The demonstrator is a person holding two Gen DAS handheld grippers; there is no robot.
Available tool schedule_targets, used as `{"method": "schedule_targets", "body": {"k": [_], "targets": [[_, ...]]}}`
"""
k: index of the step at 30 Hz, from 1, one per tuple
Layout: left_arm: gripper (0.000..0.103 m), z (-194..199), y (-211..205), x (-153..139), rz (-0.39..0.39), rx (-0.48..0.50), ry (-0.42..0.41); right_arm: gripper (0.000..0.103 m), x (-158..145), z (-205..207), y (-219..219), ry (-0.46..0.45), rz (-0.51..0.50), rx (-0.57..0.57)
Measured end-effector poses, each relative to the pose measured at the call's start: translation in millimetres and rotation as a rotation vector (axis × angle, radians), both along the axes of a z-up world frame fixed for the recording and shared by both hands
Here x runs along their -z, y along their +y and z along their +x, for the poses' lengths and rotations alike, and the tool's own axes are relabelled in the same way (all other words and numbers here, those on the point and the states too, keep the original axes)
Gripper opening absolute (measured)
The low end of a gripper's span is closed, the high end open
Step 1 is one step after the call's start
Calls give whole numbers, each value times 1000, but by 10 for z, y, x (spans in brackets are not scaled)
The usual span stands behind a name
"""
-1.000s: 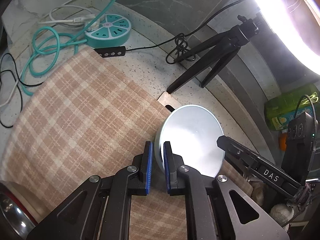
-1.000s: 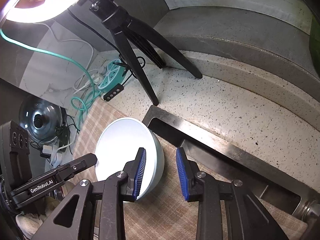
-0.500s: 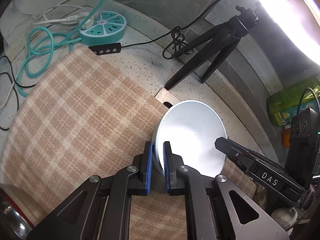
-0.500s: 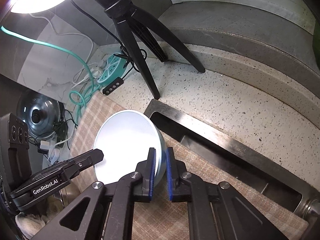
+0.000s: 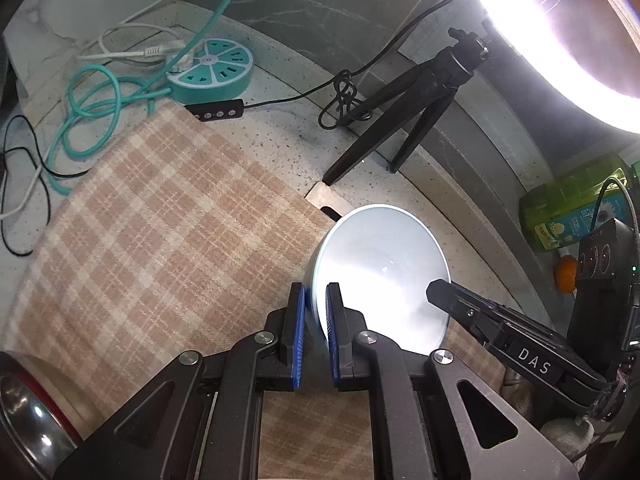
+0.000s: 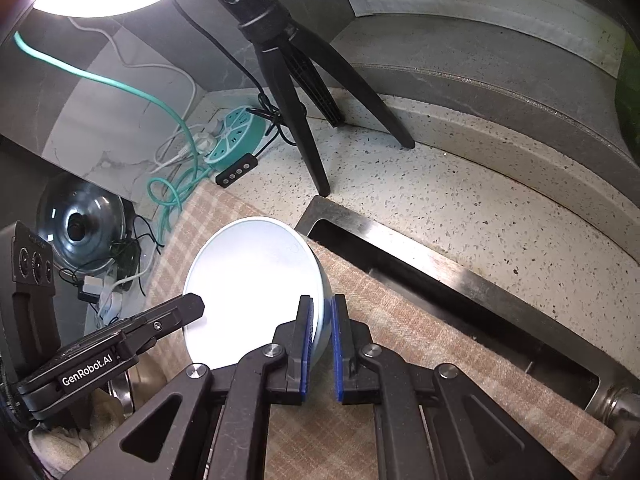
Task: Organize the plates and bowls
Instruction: 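Lift the white bowl with both grippers and carry it toward the stack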
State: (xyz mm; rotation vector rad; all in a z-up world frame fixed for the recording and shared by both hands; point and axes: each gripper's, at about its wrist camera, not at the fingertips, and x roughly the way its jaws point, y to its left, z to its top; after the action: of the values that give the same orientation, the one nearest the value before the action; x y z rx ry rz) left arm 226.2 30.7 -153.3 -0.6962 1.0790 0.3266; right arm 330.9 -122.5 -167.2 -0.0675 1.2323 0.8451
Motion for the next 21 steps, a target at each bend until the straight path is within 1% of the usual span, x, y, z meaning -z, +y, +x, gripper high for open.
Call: {"method": "schedule_targets", "body": {"k": [8,21], "targets": [[8,-176,-110,-215,14,25,-42,8,-231,-198,-94,-35,15,17],[8,-637,-100,-519,35,71,-89,8,-569,-785,-99,-99,23,39]]}}
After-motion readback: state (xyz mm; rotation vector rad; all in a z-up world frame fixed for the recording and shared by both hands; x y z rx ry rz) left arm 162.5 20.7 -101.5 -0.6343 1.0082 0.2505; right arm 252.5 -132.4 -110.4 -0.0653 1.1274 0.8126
